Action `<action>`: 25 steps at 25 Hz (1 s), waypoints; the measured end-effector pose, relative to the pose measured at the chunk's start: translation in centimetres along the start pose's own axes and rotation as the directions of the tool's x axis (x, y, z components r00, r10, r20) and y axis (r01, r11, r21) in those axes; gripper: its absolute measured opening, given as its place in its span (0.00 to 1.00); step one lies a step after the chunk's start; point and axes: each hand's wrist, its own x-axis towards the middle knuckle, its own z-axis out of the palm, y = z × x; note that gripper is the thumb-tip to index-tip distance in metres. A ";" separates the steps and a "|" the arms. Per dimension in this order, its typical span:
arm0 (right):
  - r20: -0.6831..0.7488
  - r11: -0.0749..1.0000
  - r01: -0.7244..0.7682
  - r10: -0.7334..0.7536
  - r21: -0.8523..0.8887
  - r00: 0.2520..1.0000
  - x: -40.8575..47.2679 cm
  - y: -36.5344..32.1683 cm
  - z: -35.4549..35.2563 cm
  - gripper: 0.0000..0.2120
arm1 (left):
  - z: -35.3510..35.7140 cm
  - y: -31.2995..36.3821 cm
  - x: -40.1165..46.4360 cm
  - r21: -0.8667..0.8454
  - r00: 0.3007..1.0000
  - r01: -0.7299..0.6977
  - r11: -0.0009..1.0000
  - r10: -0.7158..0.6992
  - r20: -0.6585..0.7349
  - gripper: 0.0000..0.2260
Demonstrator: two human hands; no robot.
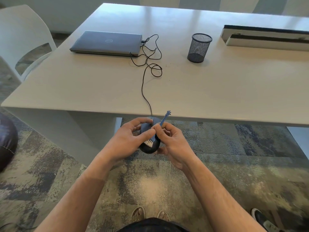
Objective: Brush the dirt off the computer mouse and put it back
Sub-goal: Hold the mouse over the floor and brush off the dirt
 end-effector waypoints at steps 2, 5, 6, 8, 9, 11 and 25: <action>0.028 0.999 0.022 -0.021 -0.037 0.999 0.1 0.0 -0.2 0.08 | -0.4 0.4 -0.2 0.167 0.999 -0.033 0.985 0.032 0.008 0.12; 0.068 0.996 0.050 -0.045 -0.067 0.997 0.2 0.0 -0.5 0.06 | -0.5 0.8 -0.4 0.362 0.995 -0.042 0.931 0.072 -0.070 0.10; 0.081 0.996 0.054 -0.048 -0.066 0.996 0.2 0.1 -0.6 0.05 | -0.5 0.9 -0.5 0.390 0.993 -0.045 0.920 0.084 -0.082 0.10; 0.098 0.997 0.055 -0.049 -0.061 0.994 0.3 0.3 -0.8 0.03 | -0.5 0.9 -0.7 0.425 0.991 -0.057 0.904 0.102 -0.085 0.08; 0.102 0.997 0.053 -0.047 -0.060 0.994 0.3 0.4 -0.9 0.03 | -0.5 1.0 -0.7 0.436 0.990 -0.059 0.898 0.109 -0.091 0.07; 0.109 0.997 0.048 -0.041 -0.063 0.993 0.3 0.6 -1.1 0.06 | -0.5 1.0 -0.8 0.481 0.987 -0.045 0.875 0.114 -0.116 0.05; 0.130 1.000 -0.021 0.018 0.018 0.991 1.0 1.0 -1.9 0.22 | -1.9 1.2 -1.1 0.453 0.999 -0.027 0.891 0.044 -0.028 0.07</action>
